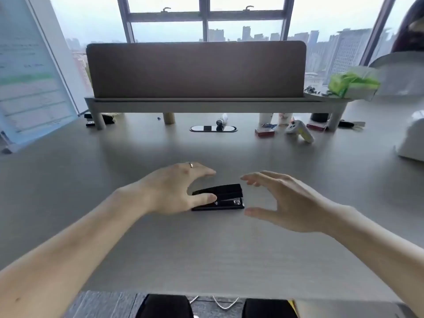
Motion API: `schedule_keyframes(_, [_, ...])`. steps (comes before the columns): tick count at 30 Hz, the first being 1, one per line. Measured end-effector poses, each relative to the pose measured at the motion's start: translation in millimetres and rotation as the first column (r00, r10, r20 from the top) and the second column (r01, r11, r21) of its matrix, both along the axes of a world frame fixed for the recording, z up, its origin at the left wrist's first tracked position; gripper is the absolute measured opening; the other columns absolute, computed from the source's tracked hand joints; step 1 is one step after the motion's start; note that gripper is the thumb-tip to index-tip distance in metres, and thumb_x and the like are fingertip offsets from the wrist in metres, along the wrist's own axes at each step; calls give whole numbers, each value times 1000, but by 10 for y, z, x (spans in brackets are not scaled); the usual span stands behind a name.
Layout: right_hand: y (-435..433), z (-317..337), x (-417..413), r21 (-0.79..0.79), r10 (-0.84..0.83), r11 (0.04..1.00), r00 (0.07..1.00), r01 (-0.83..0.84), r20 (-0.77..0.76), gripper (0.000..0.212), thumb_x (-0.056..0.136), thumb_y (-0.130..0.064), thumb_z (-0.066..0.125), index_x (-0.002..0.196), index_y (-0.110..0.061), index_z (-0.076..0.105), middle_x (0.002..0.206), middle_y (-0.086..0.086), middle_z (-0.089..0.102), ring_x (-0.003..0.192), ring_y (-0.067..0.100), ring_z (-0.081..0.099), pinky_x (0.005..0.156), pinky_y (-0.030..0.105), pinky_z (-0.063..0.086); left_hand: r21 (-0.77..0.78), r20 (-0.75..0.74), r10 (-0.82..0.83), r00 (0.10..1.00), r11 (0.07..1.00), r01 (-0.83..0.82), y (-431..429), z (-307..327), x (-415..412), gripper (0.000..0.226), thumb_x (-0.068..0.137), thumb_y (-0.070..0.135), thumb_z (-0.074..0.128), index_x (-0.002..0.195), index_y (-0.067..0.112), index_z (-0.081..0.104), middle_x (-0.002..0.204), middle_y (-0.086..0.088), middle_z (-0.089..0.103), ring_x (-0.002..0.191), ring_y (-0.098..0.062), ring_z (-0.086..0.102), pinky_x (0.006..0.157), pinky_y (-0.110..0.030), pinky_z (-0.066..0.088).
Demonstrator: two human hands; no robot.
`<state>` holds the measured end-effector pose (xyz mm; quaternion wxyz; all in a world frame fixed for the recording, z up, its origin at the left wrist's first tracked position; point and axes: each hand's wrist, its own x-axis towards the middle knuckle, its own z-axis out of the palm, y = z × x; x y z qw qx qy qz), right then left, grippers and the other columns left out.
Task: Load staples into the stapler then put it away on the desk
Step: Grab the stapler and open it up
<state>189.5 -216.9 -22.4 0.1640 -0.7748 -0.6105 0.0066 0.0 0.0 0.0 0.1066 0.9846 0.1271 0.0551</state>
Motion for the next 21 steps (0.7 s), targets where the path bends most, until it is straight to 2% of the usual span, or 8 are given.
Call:
schedule_keyframes(2, [62,-123,59,-9,10,1000,1000,-10,-4,79,85,-77,58,153,-41,43,145,-20,60,133,7,60,107,38,53,-39,-5,-13,1000,999,13,13,-113,55,64,94,64,60,153,43,47,154,21,54,140,-4,52,116,-31,43])
schedule_keyframes(4, [129,-278,117,10,22,1000,999,-22,-26,72,87,-70,63,150,-38,49,140,-17,64,129,8,63,103,36,54,-90,42,-49,998,995,53,22,-290,97,48,95,52,67,142,44,57,132,21,69,119,-3,64,103,-31,51])
schedule_keyframes(7, [306,-407,214,112,12,994,997,-3,-74,56,87,-63,65,133,-31,65,118,-16,71,110,10,66,94,31,54,-149,132,-57,990,986,77,74,-459,164,35,95,40,72,129,42,64,108,19,76,96,-3,69,86,-32,55])
schedule_keyframes(10, [455,-495,230,205,50,979,984,-15,-169,32,87,-47,77,111,-27,74,96,-13,72,89,8,63,81,17,47,-192,212,-36,977,978,77,69,-581,213,34,94,38,73,128,39,67,109,19,76,99,-3,69,87,-30,54])
schedule_keyframes(12, [502,-543,220,239,70,971,975,-17,-211,22,87,-41,82,99,-24,74,84,-8,70,80,11,60,72,15,45,-217,267,-29,963,972,89,6,-633,273,34,93,39,73,126,37,67,109,17,75,102,-5,69,89,-32,54])
schedule_keyframes(16, [480,-600,206,265,54,964,953,28,-300,26,85,-42,78,87,-16,74,78,1,68,74,20,59,61,20,44,-178,348,-2,937,982,68,-210,-650,490,33,91,51,67,120,36,65,108,15,73,102,-9,68,86,-38,56])
schedule_keyframes(18, [479,-623,226,268,57,963,939,39,-340,26,85,-39,77,87,-14,75,79,2,68,72,22,60,61,24,46,-145,381,27,924,989,31,-276,-648,593,30,91,53,66,114,34,65,106,15,72,100,-10,68,84,-38,57])
schedule_keyframes(21, [490,-653,260,267,43,961,922,67,-385,28,85,-40,80,84,-12,75,81,2,68,72,22,62,66,39,53,-123,420,32,907,992,22,-319,-664,657,28,91,52,68,108,30,68,101,14,73,96,-11,69,82,-38,57])
